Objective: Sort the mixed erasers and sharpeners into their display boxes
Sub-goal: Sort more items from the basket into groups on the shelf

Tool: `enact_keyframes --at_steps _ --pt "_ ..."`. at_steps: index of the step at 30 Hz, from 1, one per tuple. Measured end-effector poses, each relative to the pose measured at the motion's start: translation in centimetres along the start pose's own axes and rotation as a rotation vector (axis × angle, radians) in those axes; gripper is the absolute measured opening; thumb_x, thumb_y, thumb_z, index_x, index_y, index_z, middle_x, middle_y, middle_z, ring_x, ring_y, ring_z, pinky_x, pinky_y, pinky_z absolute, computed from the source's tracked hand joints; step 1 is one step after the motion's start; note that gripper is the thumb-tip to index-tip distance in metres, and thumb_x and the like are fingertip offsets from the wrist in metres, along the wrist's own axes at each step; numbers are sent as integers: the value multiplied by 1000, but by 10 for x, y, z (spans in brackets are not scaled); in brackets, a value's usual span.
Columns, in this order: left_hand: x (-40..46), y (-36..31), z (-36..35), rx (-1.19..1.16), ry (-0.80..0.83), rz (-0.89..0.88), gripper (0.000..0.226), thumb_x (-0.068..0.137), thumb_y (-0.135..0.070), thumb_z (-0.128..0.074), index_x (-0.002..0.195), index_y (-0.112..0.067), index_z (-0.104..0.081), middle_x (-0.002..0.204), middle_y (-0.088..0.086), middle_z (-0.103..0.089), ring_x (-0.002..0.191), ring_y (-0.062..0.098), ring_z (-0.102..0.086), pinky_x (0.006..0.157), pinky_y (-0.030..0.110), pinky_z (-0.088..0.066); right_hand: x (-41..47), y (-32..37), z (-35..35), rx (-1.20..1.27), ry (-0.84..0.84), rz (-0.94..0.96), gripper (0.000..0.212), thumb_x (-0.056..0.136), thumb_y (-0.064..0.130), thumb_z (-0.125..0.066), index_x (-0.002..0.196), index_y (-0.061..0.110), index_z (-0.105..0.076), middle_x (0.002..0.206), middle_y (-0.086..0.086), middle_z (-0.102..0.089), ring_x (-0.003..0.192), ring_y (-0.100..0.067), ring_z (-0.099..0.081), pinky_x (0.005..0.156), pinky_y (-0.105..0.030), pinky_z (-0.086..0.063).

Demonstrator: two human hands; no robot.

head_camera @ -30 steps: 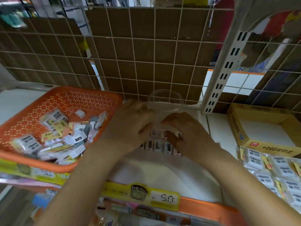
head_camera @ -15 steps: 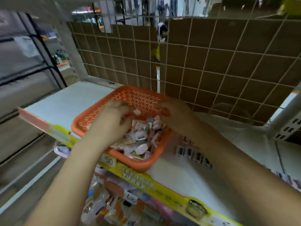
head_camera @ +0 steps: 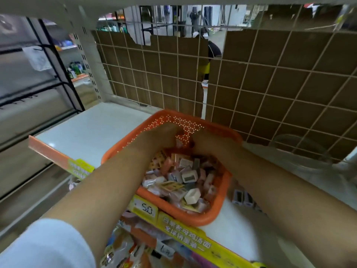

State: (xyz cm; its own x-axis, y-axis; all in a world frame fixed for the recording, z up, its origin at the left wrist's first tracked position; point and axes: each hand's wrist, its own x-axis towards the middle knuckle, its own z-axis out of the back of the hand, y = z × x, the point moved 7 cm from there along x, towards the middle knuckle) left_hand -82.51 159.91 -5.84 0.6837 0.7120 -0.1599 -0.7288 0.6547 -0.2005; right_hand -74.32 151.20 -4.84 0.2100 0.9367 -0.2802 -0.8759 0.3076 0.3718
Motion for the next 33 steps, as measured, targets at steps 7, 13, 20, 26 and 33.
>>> enact_keyframes --at_steps 7,13,20,26,33 --pt "17 -6 -14 82 15 -102 24 82 -27 -63 103 -18 -58 98 -2 -51 87 14 -46 80 30 -42 -1 -1 -3 -59 123 38 37 86 11 -54 123 13 -54 122 -7 -54 102 -20 -54 79 -26 -42" --pt "9 -8 -5 31 -73 -165 12 85 -30 -61 88 -21 -53 85 -7 -47 80 10 -47 71 24 -38 -2 -2 -2 -39 117 34 34 80 10 -60 114 15 -60 112 -5 -59 92 -18 -57 76 -27 -45" --pt "-12 -14 29 -265 -221 -179 16 93 -26 -50 92 -13 -60 84 -4 -50 71 6 -48 68 21 -37 -14 2 21 45 -147 147 25 87 15 -57 112 13 -59 110 -5 -61 95 -18 -57 77 -25 -42" --pt "-66 -33 55 -716 -294 -155 16 94 -14 -47 104 -23 -57 91 -6 -61 80 11 -64 74 25 -52 -48 -12 52 398 -374 255 26 86 10 -61 111 10 -65 111 -8 -65 101 -15 -59 86 -25 -43" --pt "-135 -91 58 -1069 -322 -269 26 93 -6 -49 92 -28 -61 82 -9 -69 72 12 -69 65 17 -54 -137 -43 61 833 -339 319 30 84 -5 -56 107 12 -65 98 -7 -69 92 -20 -65 85 -33 -51"
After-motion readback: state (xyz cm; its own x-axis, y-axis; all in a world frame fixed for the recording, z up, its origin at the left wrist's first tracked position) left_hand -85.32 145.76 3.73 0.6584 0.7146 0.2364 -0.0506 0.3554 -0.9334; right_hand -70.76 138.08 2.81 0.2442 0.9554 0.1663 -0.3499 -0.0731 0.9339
